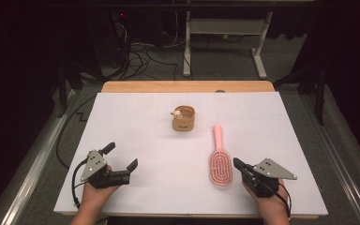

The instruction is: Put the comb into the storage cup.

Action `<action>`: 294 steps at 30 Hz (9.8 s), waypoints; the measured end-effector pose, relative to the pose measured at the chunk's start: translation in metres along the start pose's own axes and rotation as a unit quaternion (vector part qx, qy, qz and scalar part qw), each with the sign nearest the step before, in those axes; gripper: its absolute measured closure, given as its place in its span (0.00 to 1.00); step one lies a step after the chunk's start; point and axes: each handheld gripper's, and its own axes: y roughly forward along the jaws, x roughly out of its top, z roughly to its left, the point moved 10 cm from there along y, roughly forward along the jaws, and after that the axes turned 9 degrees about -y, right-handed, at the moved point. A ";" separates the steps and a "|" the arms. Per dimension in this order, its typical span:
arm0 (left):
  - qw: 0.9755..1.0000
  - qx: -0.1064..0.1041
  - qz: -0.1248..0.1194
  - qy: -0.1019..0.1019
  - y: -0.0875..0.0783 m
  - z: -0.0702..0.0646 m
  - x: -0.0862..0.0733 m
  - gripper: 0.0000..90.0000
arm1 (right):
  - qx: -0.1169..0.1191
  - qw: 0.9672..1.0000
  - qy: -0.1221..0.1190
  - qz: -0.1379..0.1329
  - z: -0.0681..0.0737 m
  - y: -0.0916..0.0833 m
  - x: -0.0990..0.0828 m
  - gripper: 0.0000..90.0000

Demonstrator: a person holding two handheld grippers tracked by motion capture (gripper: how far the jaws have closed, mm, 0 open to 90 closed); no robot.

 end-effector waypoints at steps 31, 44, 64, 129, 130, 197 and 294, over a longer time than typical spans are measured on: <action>1.000 -0.011 -0.010 0.007 -0.001 -0.004 0.002 0.00 | 0.031 0.988 -0.067 0.135 0.076 0.036 -0.029 1.00; 1.000 -0.014 -0.013 0.003 -0.003 -0.004 0.003 0.00 | -0.011 0.990 -0.023 0.136 0.034 0.017 -0.038 1.00; 1.000 -0.018 -0.010 0.004 -0.003 -0.004 0.002 0.00 | -0.057 0.987 0.034 0.143 -0.022 -0.001 -0.055 1.00; 1.000 -0.023 0.002 -0.011 0.004 -0.003 -0.002 0.00 | -0.067 0.995 0.053 0.055 -0.063 -0.018 -0.033 0.00; 1.000 -0.023 0.003 -0.011 0.004 -0.003 -0.002 0.00 | -0.065 0.994 0.049 0.074 -0.066 -0.014 -0.033 0.00; 1.000 -0.020 0.000 -0.024 0.004 0.002 -0.004 0.00 | 0.098 0.880 -0.044 0.463 -0.074 0.061 -0.048 0.13; 0.999 0.004 -0.013 0.043 0.003 -0.009 -0.003 0.02 | 0.127 0.930 -0.044 0.343 -0.032 0.031 -0.017 0.23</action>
